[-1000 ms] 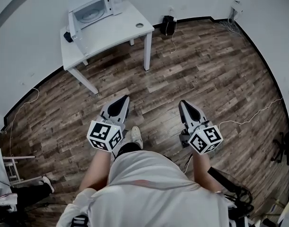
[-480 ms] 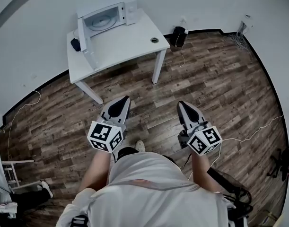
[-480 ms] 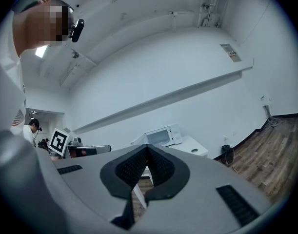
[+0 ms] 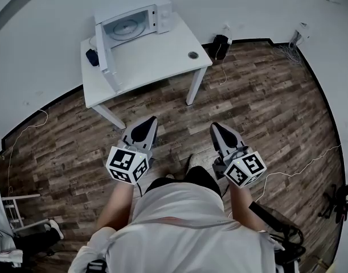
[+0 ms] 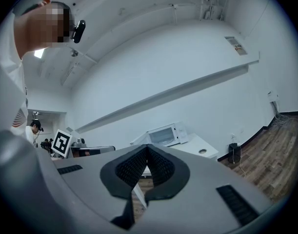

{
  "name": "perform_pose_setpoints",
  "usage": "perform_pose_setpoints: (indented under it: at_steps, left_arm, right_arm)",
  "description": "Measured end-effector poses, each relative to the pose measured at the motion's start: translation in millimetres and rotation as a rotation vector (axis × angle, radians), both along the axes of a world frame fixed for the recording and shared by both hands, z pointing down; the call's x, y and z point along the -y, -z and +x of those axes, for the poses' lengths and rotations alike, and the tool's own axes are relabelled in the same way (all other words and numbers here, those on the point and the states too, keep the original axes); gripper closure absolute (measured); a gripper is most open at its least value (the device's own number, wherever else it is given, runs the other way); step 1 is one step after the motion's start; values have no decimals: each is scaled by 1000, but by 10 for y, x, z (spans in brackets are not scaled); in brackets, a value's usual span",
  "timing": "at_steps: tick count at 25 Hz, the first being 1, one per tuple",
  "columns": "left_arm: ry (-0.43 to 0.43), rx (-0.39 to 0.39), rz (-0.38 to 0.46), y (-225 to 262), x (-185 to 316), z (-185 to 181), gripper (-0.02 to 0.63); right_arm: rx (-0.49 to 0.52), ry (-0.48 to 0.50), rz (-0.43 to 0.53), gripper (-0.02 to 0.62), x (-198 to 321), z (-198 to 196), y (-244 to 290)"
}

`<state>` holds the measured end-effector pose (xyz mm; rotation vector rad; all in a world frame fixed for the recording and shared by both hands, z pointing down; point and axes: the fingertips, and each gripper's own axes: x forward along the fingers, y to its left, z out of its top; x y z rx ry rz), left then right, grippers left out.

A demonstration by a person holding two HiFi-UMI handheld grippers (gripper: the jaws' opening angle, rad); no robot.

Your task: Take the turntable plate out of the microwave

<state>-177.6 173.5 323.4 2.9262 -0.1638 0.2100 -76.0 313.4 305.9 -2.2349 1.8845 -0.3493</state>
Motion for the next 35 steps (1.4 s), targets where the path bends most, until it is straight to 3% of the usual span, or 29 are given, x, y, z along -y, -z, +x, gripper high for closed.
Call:
perform_pose_setpoints:
  at_steps: [10, 29, 35]
  left_arm:
    - [106, 12, -9, -77, 627, 385, 595]
    - [362, 51, -17, -85, 1770, 2078, 595]
    - [432, 79, -11, -112, 2087, 2470, 595]
  right_arm:
    - [-3, 130, -3, 592, 833, 510, -63]
    - [45, 397, 6, 592, 2382, 2441, -147]
    - [70, 473, 10, 592, 2838, 2858, -225]
